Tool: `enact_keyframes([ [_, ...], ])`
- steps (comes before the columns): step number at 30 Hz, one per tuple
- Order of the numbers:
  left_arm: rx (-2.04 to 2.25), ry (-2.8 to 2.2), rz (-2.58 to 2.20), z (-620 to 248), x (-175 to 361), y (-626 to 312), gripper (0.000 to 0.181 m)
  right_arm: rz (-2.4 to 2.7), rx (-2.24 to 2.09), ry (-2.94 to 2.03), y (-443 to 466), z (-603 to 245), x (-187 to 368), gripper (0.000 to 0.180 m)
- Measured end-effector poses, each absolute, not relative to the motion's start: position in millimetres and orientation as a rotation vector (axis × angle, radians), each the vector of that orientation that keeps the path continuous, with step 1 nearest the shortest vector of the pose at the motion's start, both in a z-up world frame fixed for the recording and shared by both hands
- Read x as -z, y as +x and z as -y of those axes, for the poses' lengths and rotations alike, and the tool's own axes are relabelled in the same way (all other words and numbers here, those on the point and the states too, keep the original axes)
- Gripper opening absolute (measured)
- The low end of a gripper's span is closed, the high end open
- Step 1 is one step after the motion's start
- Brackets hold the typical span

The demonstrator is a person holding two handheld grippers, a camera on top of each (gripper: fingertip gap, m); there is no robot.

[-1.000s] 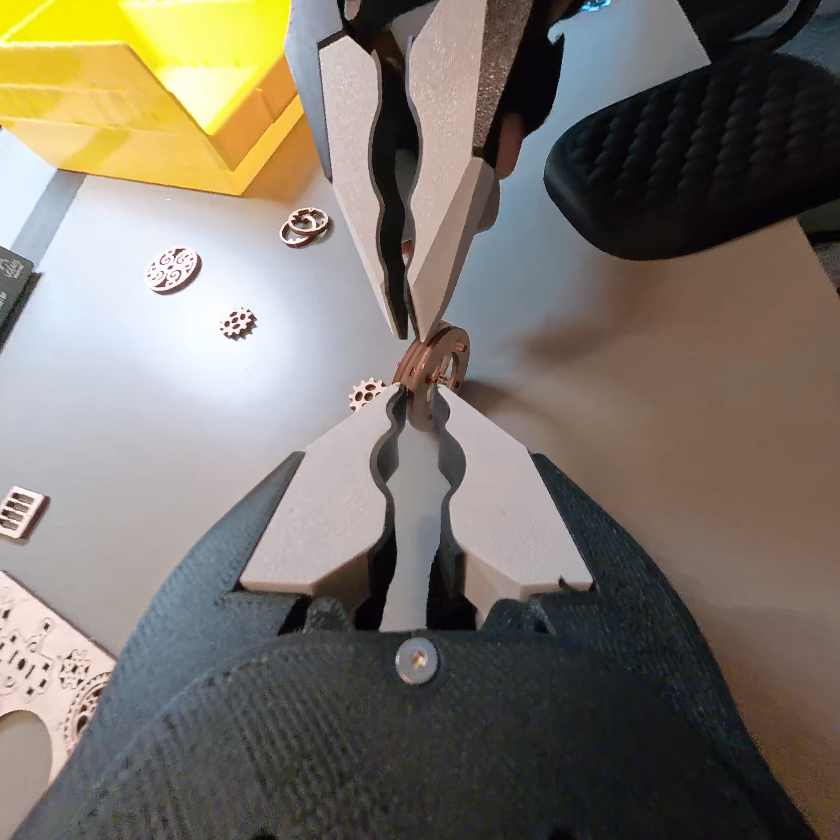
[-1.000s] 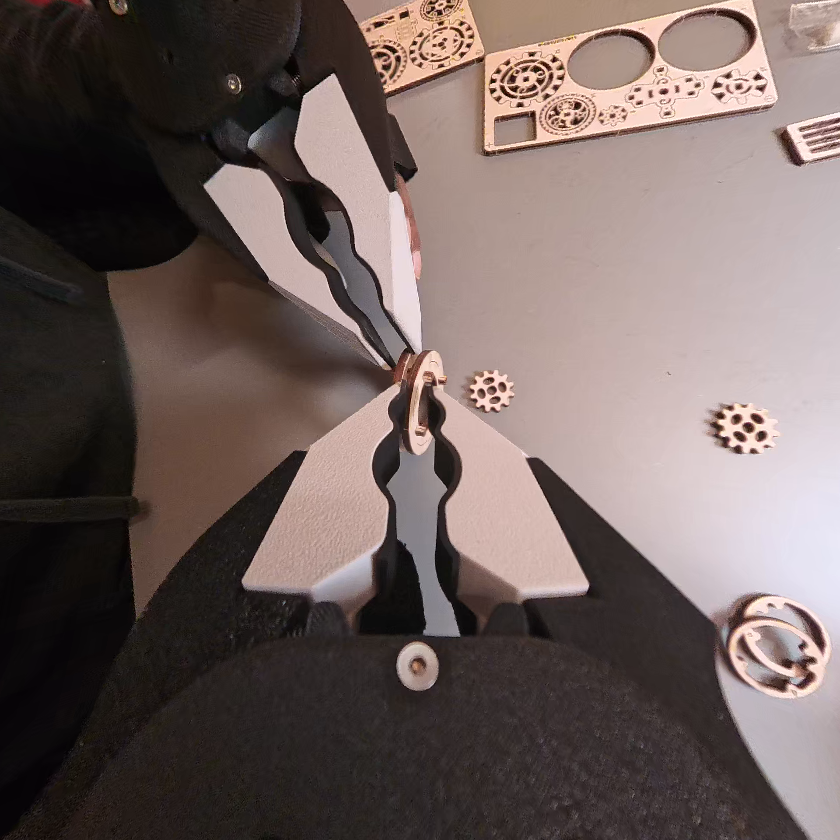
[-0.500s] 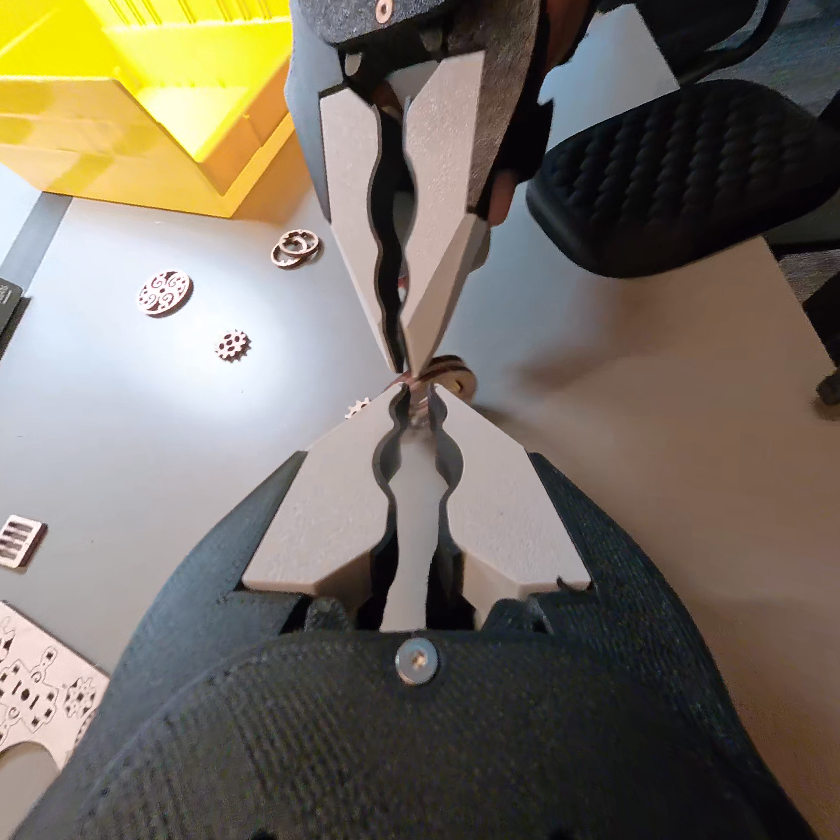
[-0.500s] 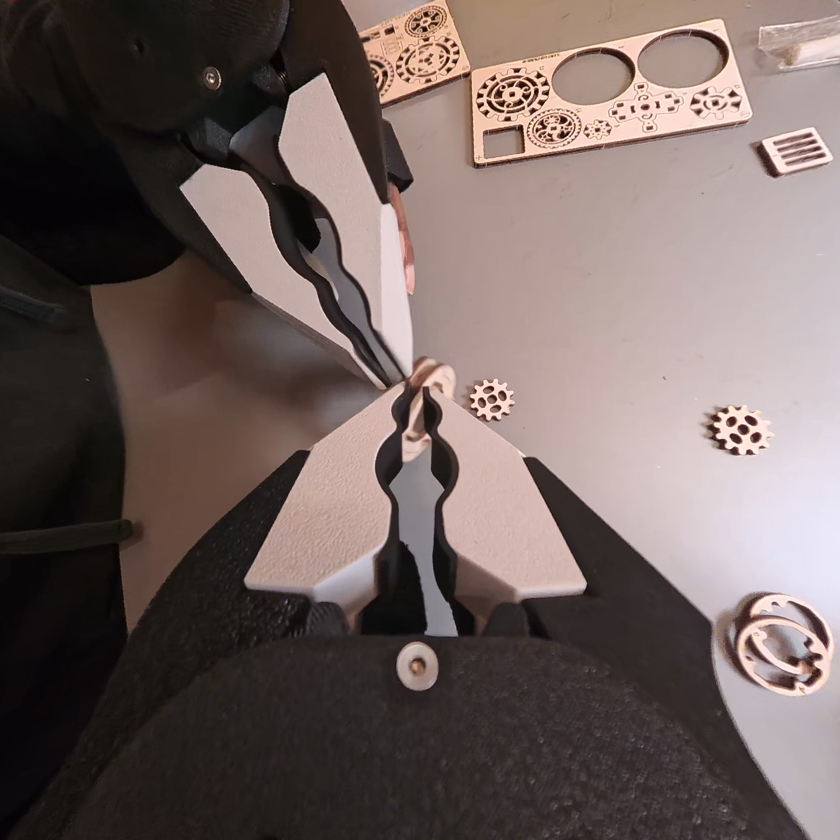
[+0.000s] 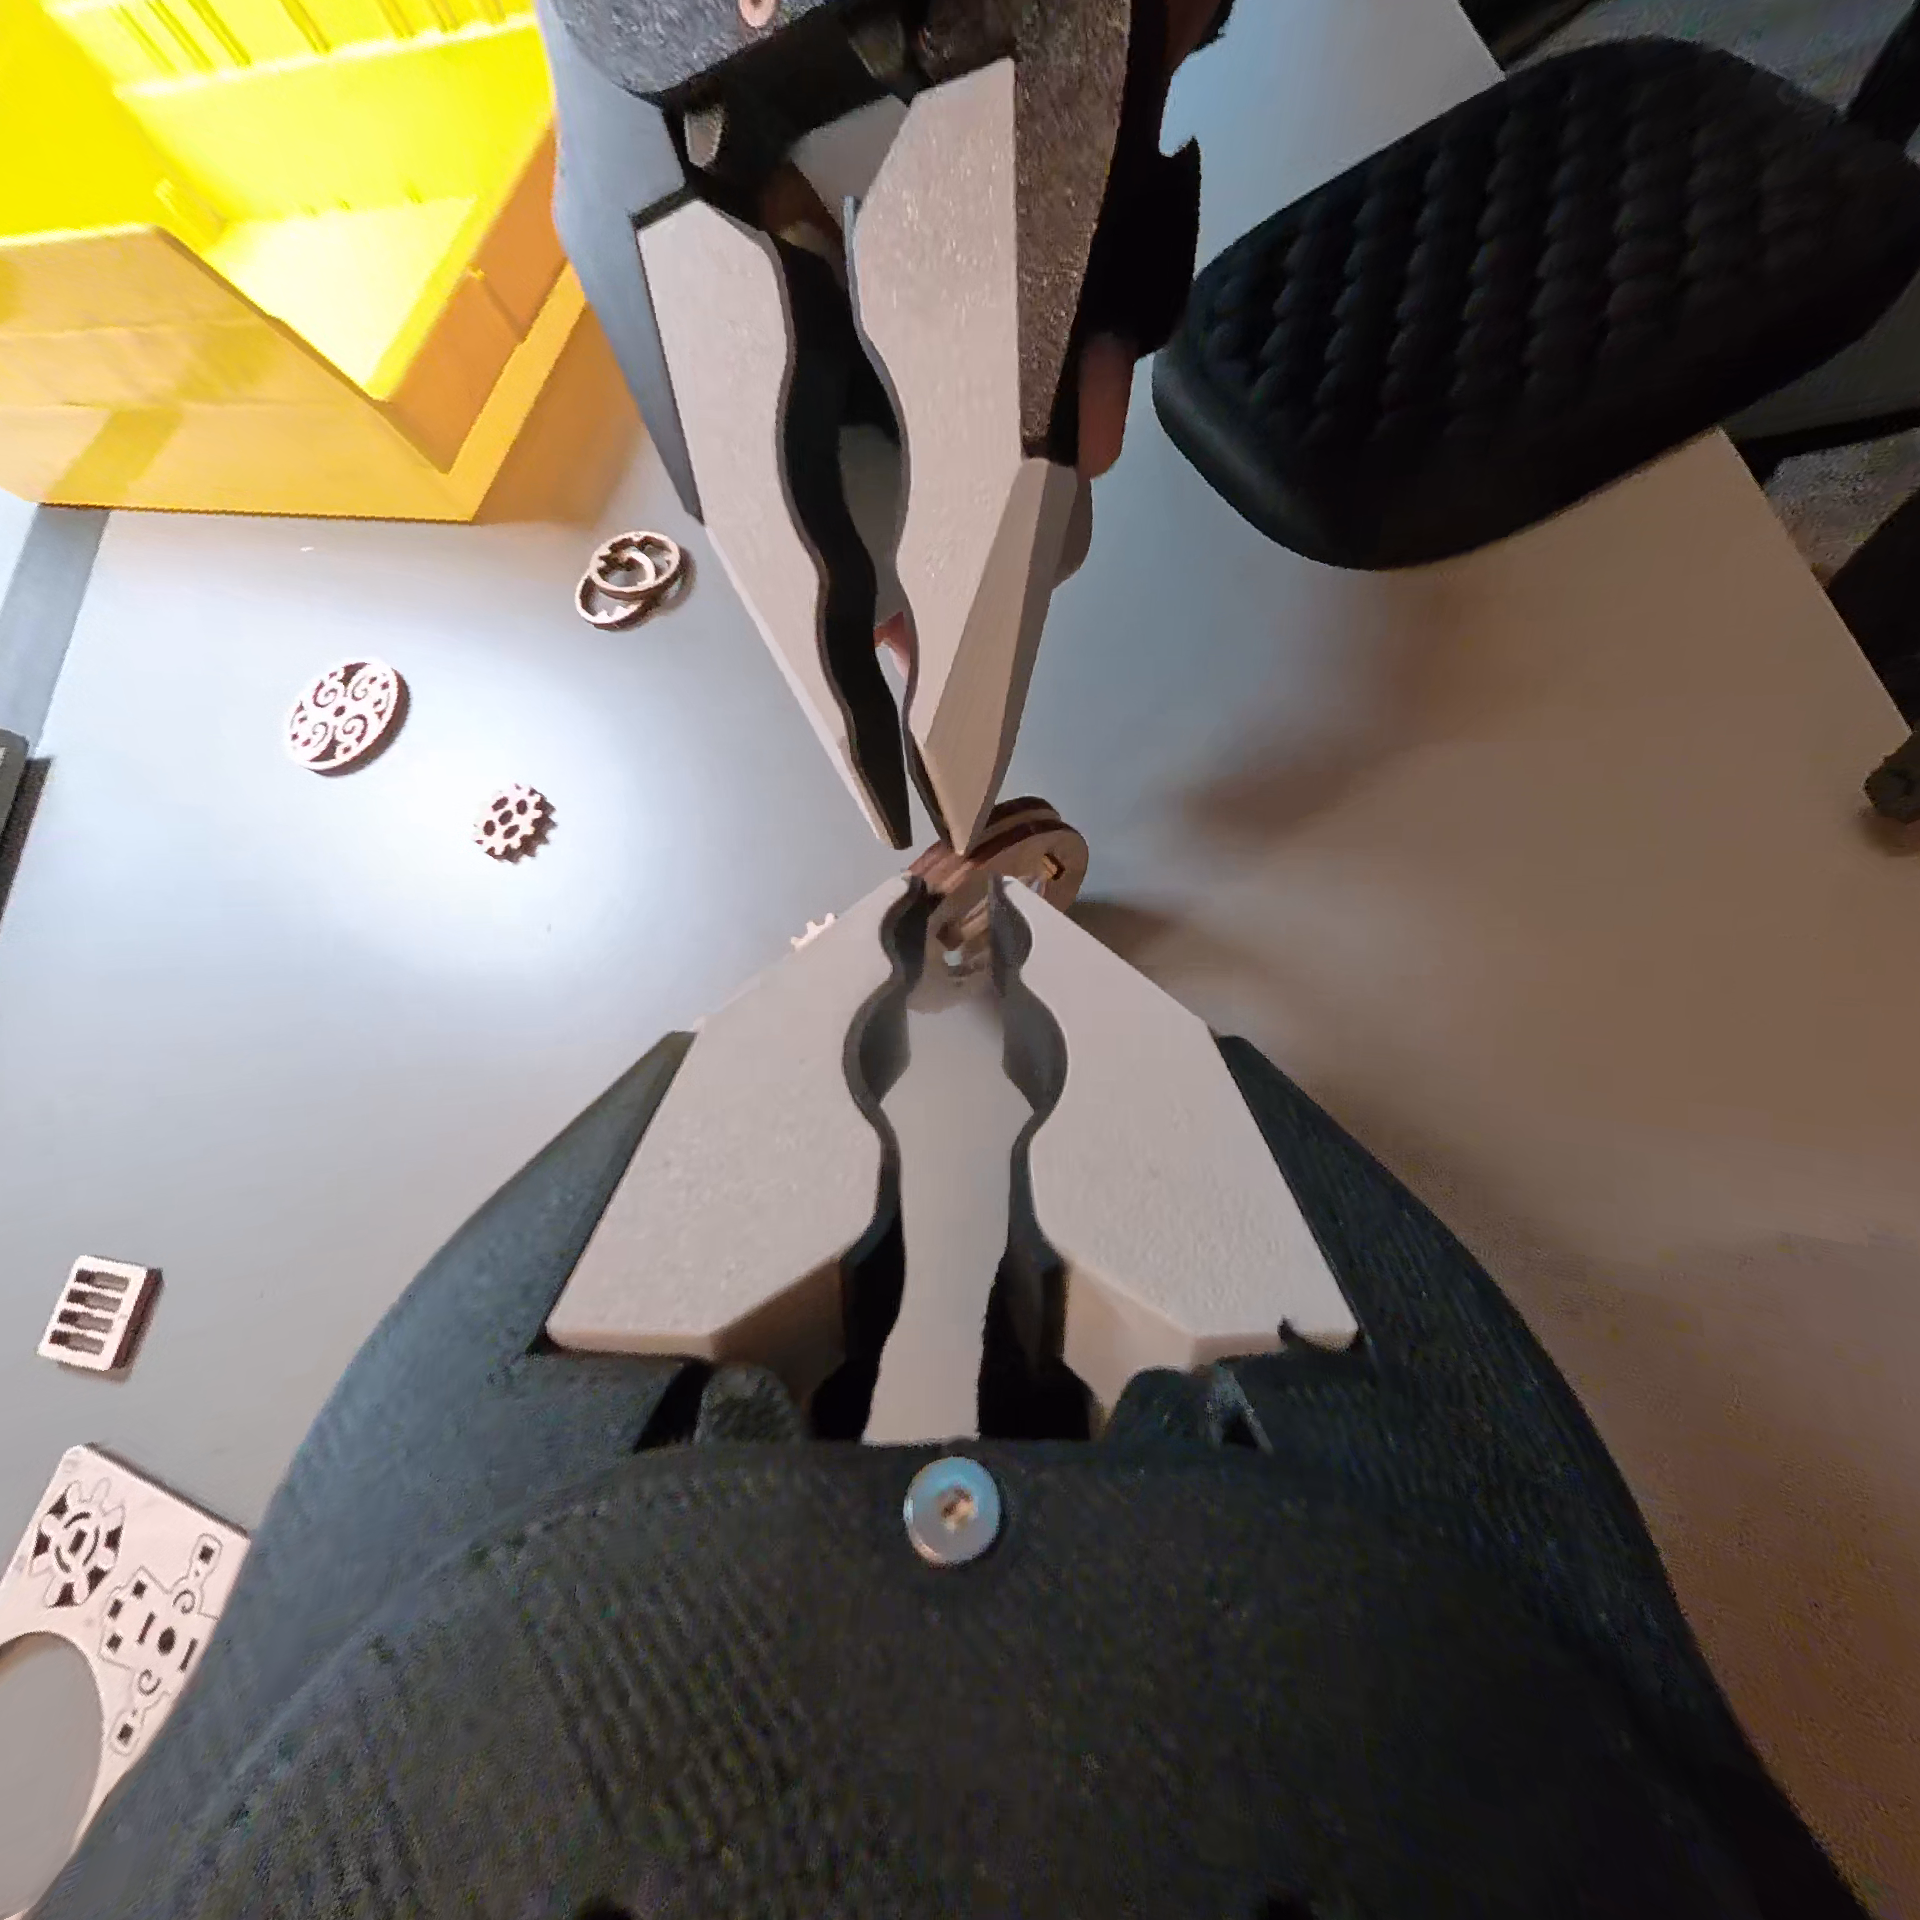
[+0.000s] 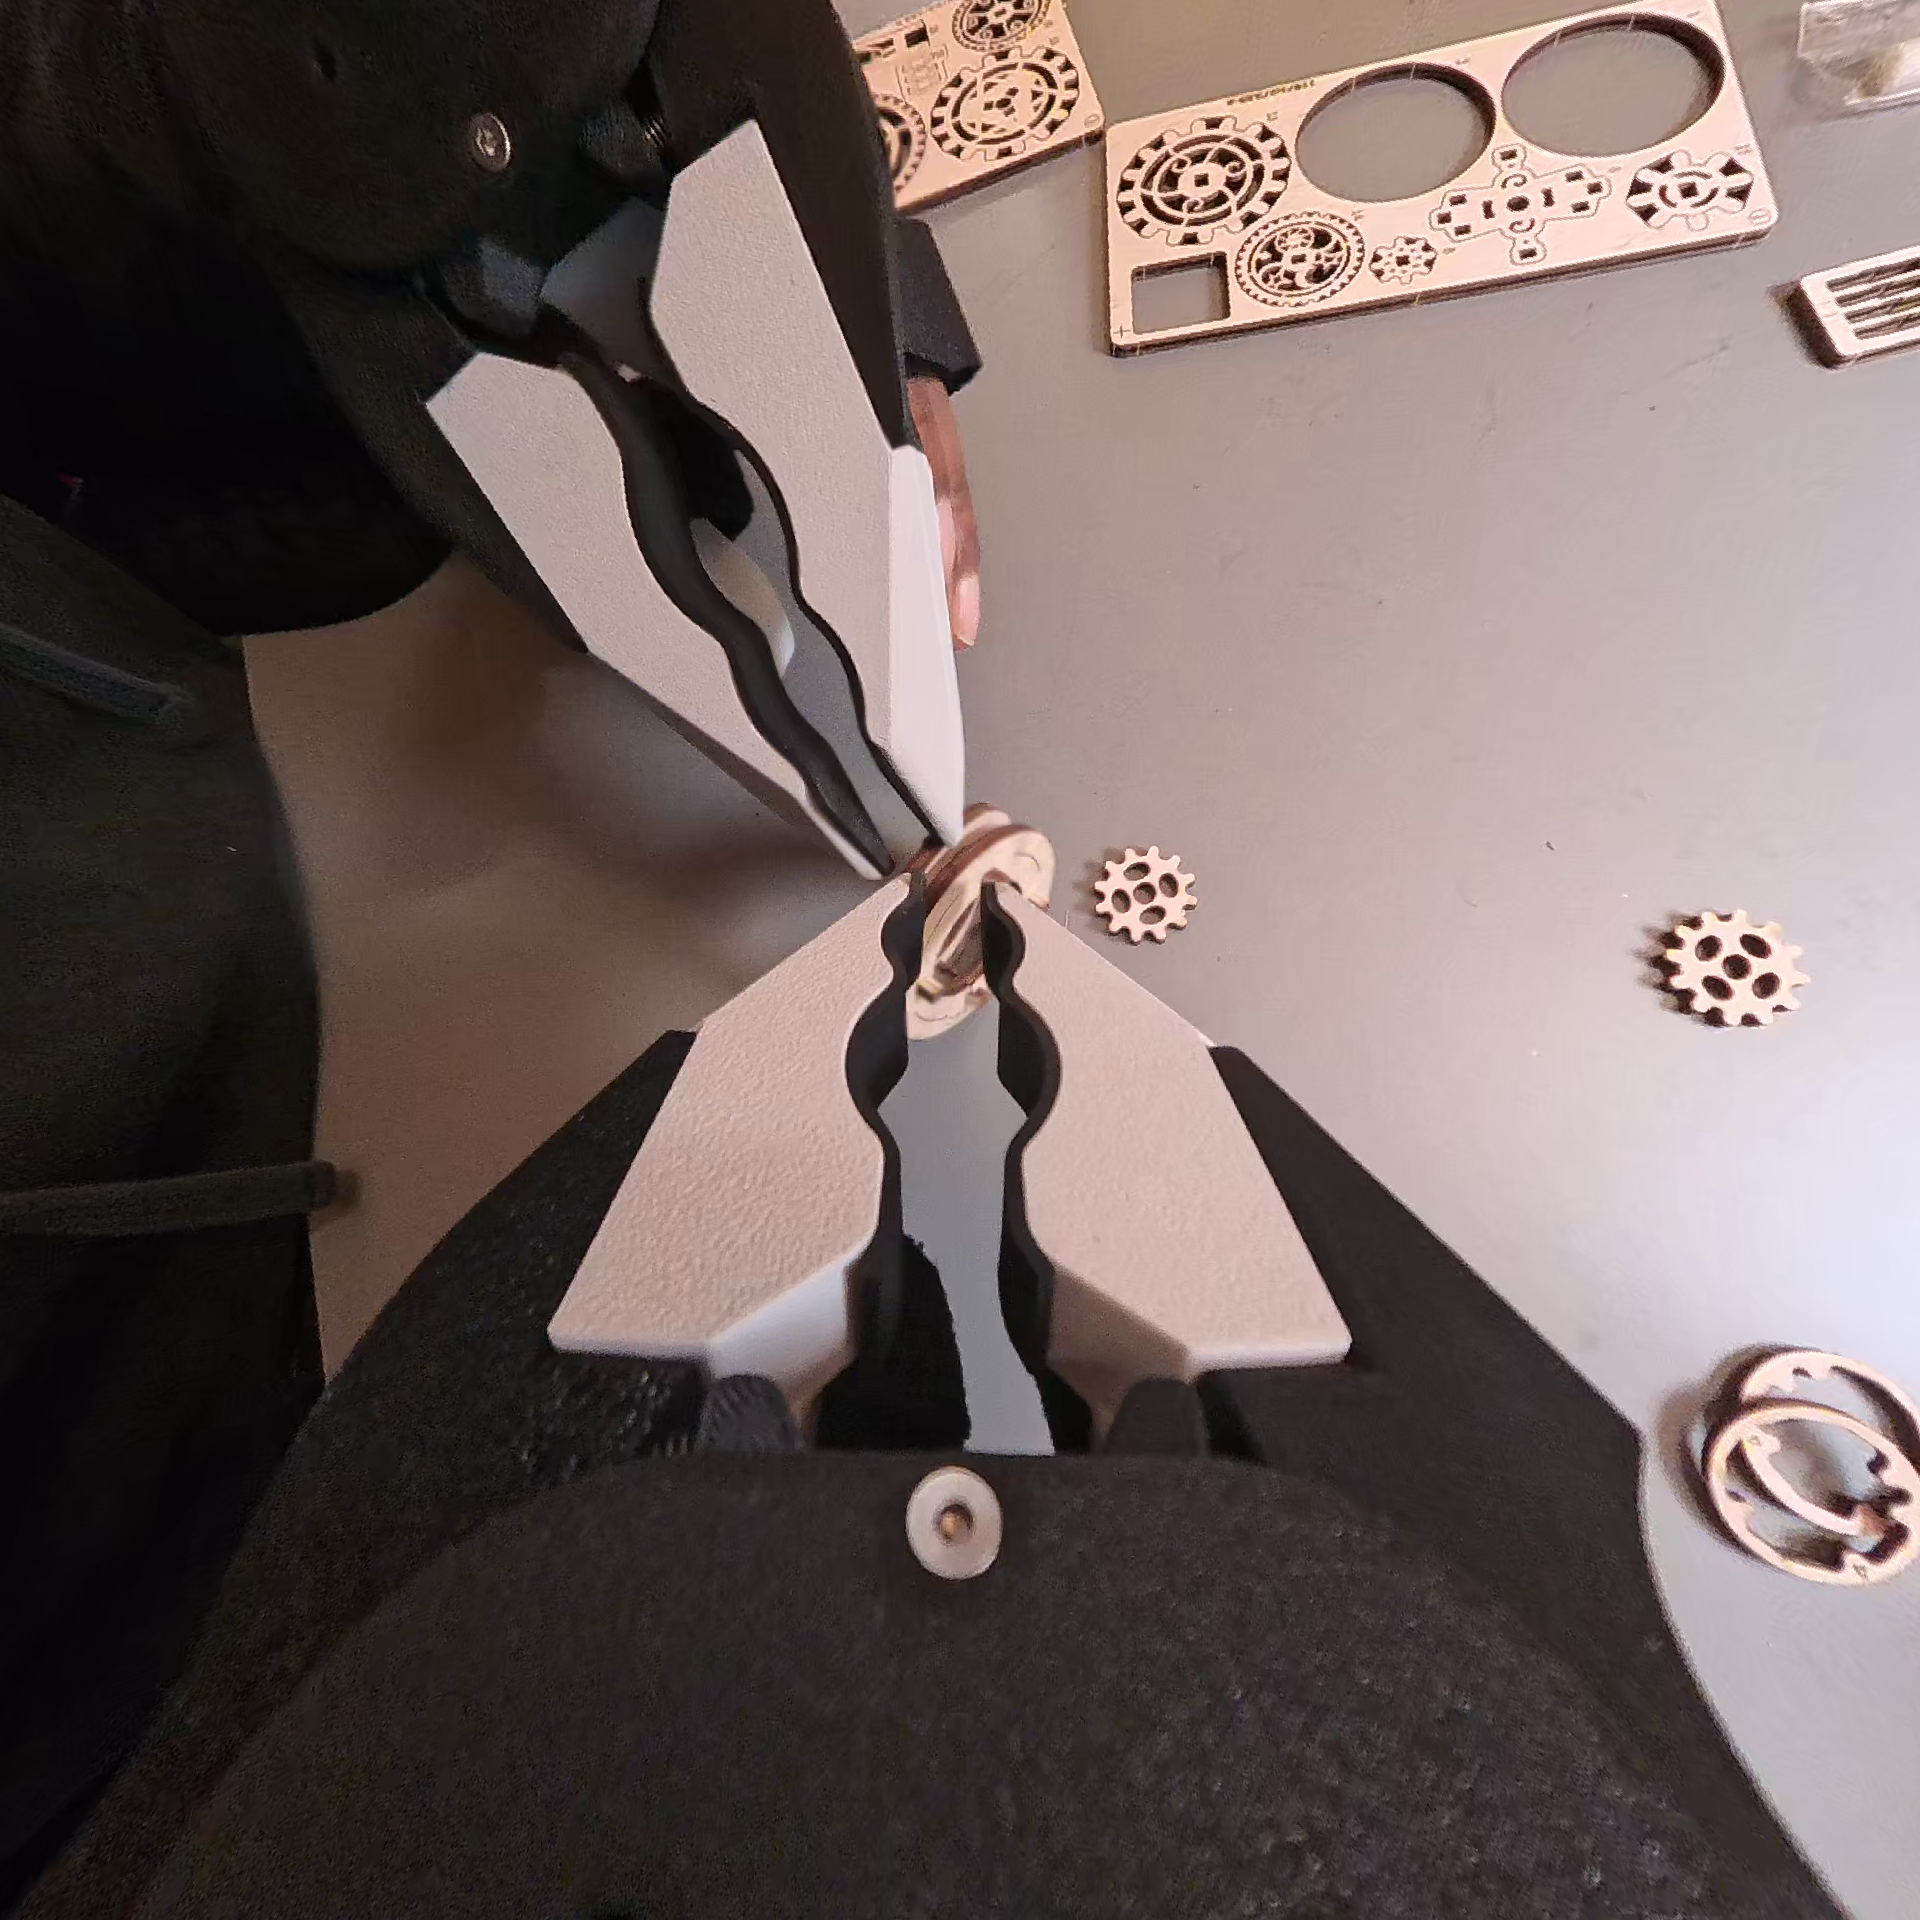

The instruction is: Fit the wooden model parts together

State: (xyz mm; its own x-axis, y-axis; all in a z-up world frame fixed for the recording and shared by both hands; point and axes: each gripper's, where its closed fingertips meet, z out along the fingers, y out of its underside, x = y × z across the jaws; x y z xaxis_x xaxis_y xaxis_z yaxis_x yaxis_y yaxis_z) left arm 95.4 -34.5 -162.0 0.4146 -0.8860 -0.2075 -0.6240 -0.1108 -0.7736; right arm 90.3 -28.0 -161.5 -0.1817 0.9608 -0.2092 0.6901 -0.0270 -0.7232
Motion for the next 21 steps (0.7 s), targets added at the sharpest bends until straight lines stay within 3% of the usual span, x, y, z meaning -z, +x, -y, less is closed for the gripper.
enact_keyframes([
  [6,0.366,-1.812,-1.351,34.2,162.5,94.6,0.001,1.878,-1.0,-1.721,89.1,21.1,161.1,0.008],
  [21,0.456,-1.825,-1.255,36.6,161.6,97.4,0.001,1.949,-0.998,-1.625,99.3,27.4,162.3,0.01],
])
